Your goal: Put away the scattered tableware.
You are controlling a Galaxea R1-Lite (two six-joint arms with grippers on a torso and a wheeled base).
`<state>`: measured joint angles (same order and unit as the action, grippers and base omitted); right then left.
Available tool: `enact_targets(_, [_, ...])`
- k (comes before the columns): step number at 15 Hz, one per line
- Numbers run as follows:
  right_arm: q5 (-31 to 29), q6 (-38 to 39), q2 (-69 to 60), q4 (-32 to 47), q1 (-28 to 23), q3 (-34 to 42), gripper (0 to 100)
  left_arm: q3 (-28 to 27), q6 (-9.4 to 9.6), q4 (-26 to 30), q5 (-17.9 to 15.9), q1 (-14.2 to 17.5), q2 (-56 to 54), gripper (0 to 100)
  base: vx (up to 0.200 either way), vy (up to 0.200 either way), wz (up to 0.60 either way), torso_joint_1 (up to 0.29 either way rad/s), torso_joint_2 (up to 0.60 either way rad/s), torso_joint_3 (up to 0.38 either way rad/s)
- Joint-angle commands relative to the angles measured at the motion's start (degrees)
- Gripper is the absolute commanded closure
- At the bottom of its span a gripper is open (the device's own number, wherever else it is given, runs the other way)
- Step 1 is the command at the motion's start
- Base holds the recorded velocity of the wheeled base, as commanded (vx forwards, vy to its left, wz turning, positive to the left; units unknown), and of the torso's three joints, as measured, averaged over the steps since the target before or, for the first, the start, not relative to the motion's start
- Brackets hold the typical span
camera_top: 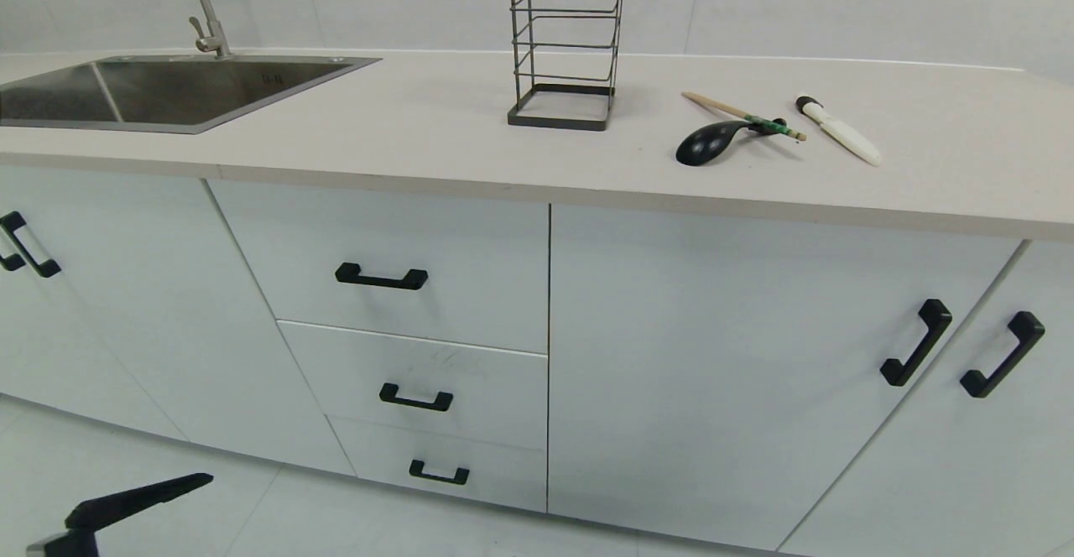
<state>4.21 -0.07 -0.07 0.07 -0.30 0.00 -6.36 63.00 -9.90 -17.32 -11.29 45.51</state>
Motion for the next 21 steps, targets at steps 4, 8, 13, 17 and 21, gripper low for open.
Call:
enact_targets(4, [0.0,0.0,0.1,0.0,0.0,0.0,100,-0.7,9.86,6.3,4.8,-0.7,11.9,0,0.0,0.0,0.0,0.0,0.0,0.0])
enact_targets(8, [0.0,0.0,0.1,0.0,0.0,0.0,100,-4.4,7.66,5.9,5.4,-3.3,21.2,0,0.0,0.0,0.0,0.0,0.0,0.0])
enact_targets(13, [0.0,0.0,0.1,0.0,0.0,0.0,100,-8.5,6.26,-5.0,6.1,-6.5,34.2,0,0.0,0.0,0.0,0.0,0.0,0.0])
enact_targets(17, [0.0,0.0,0.1,0.0,0.0,0.0,100,-8.5,6.17,-7.2,6.1,-7.1,39.0,0,0.0,0.0,0.0,0.0,0.0,0.0])
enact_targets(21, [0.0,0.0,0.1,0.0,0.0,0.0,100,-8.8,6.17,-12.0,6.1,-7.1,43.6,0,0.0,0.0,0.0,0.0,0.0,0.0])
